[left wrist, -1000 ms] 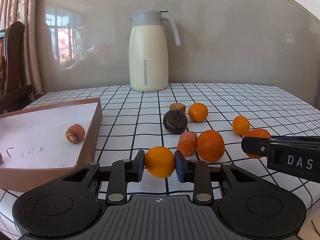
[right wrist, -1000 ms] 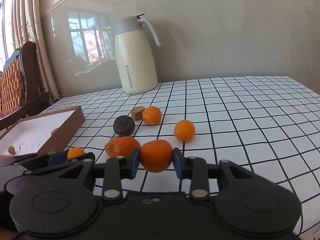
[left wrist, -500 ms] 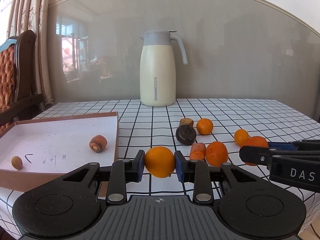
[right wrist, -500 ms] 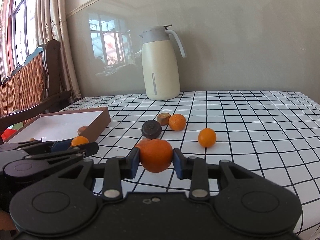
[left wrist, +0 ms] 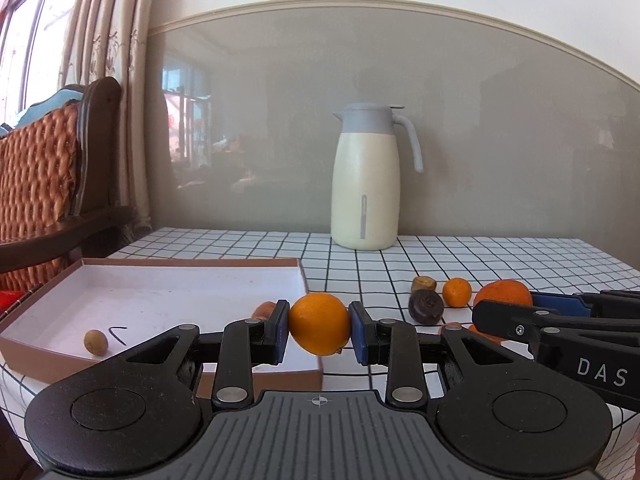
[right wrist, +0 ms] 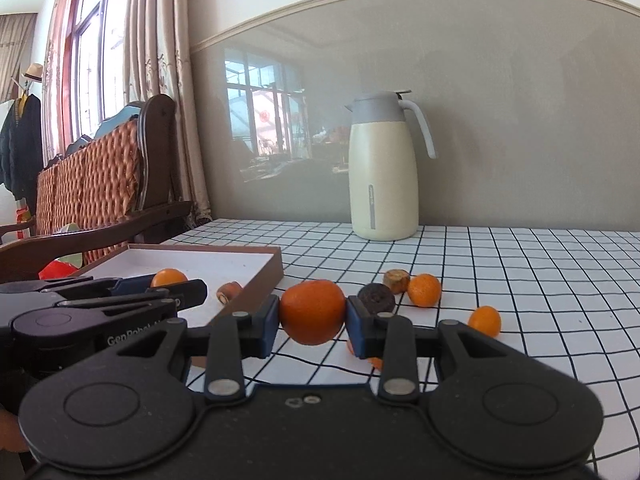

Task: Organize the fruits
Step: 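Carry both oranges over the white box and open both tools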

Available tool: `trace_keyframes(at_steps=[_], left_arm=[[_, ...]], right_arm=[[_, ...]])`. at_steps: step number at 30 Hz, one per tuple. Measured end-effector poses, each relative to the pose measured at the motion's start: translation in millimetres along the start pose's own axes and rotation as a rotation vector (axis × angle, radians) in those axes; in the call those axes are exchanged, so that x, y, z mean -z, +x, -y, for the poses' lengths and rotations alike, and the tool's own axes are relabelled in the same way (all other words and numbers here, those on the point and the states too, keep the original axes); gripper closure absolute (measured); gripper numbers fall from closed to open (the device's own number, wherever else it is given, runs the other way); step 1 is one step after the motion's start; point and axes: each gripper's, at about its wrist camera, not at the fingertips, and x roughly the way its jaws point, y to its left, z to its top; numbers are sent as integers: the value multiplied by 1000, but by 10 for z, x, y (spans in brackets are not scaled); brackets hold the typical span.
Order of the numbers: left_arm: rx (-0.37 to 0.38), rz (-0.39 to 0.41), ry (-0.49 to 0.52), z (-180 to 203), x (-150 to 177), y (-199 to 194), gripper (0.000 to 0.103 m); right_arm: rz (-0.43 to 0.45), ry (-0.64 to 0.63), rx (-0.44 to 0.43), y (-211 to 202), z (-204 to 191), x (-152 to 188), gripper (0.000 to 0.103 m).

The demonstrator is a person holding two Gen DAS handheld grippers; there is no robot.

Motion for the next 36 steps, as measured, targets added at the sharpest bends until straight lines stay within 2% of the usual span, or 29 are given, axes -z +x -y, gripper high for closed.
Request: trace_keyframes(at_steps=[6,15,22,36], left_arm=[[-89,21,-48,-367,-32,-22,71],[-245,22,-104,-951,-14,3,71],[-338,7,-146,-1340,21,57,71],[-428,-49,-158,-1744,95,374,71]], right_arm=[[37,-35,-37,112,-228,-41,76],[32,-62,-87,401,-586,-79,76],[16,-69,-104,610,-770,-105,76],[-47,-71,-109,977,-973,-63,76]])
